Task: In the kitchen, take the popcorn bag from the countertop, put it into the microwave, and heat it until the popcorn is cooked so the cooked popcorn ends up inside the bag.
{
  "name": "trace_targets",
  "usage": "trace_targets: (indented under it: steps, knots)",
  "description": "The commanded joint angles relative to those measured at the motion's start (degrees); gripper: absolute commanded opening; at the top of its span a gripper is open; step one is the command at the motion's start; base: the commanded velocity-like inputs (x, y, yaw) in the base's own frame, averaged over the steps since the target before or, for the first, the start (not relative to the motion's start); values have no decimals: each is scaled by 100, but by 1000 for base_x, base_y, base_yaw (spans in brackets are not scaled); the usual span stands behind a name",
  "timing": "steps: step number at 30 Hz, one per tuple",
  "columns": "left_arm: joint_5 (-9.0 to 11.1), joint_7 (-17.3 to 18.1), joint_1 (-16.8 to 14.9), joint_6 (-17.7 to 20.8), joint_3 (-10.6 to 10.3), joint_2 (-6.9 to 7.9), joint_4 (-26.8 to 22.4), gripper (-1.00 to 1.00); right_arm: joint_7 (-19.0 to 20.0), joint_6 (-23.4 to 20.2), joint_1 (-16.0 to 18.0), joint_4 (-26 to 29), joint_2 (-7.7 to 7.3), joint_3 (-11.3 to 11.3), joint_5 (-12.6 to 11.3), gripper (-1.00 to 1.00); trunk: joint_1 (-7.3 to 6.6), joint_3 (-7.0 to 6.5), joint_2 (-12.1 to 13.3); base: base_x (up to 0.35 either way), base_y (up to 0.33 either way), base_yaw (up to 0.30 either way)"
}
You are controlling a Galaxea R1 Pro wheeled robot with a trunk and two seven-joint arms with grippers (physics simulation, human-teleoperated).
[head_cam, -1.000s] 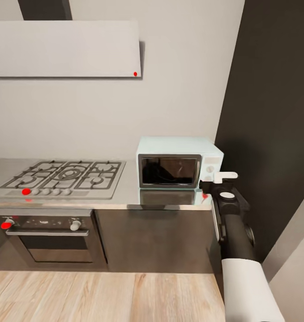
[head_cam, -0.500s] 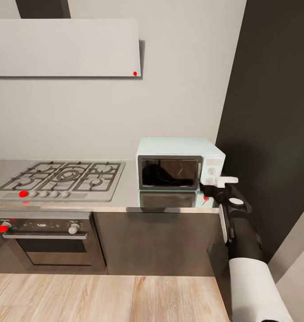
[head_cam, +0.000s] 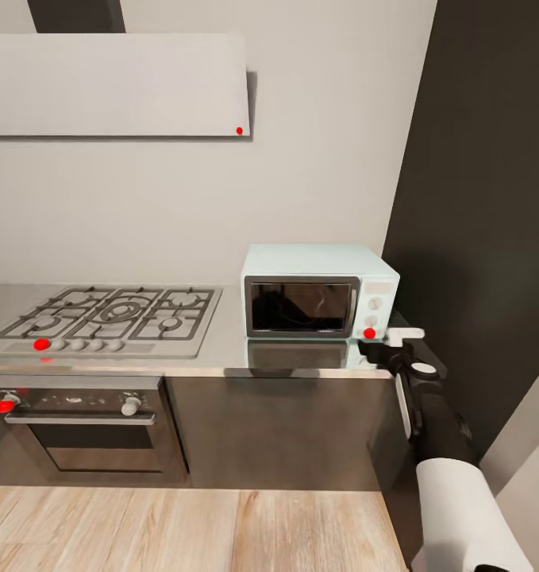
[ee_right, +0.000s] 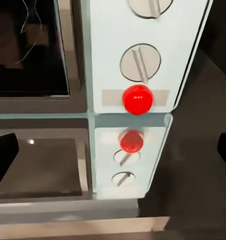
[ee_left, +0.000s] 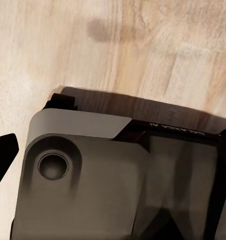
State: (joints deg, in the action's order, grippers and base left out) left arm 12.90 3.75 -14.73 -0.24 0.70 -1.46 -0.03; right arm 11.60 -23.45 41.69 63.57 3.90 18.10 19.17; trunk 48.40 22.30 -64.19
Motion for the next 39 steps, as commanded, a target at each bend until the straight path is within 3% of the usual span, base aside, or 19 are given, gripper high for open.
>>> trace_targets:
  steps: [1, 4, 8, 39]
  knots:
    - [41, 20, -3, -3, 6, 2, 3, 100, 42, -23, 5, 8, -23, 23, 60, 100, 0, 7, -4, 0, 0, 0]
    - [38, 20, -3, -3, 6, 5, 3, 100, 35, -27, 5, 6, -157, 26, 49, 100, 0, 7, -4, 0, 0, 0]
    - [34, 20, -3, -3, 2, 6, 3, 100, 37, -28, 5, 6, -199, 27, 37, 100, 0, 7, -4, 21, -37, 0]
    - [46, 20, -3, -4, 1, 14, 3, 100, -34, -20, 5, -268, -182, 18, 29, 100, 0, 7, -4, 73, -29, 0]
